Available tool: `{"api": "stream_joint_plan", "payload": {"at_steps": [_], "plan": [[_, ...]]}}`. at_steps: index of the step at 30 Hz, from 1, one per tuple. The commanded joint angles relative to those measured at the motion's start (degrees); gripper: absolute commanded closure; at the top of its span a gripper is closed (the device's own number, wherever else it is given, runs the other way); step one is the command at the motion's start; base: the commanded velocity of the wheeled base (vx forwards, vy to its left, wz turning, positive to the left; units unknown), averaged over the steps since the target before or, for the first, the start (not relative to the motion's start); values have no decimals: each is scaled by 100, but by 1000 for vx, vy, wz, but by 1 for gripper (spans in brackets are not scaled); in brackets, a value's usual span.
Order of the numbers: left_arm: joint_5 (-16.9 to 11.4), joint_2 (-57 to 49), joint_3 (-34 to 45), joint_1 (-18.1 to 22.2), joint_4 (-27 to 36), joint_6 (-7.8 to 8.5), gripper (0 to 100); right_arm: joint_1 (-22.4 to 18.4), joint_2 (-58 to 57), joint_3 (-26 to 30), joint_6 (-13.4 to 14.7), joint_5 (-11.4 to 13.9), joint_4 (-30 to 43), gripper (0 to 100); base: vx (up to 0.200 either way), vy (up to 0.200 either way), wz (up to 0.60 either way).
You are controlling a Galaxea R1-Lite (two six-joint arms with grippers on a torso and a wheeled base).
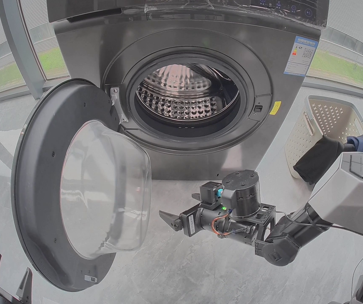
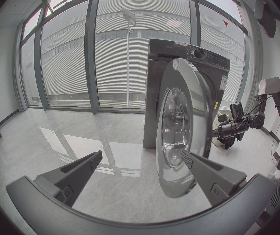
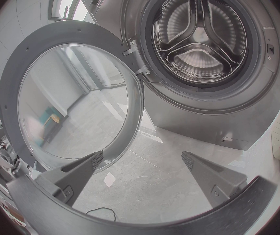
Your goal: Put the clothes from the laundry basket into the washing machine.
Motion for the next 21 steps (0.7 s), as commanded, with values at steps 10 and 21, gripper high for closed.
{"api": "stream_joint_plan", "payload": {"at_steps": [10,21], "plan": [[-5,-86,84,0,0,1,0,193,824,-1292,30,-88,57,0,0,0,0],[-5,-86,84,0,0,1,0,246,983,-1757,320,-246,83,0,0,0,0]]}}
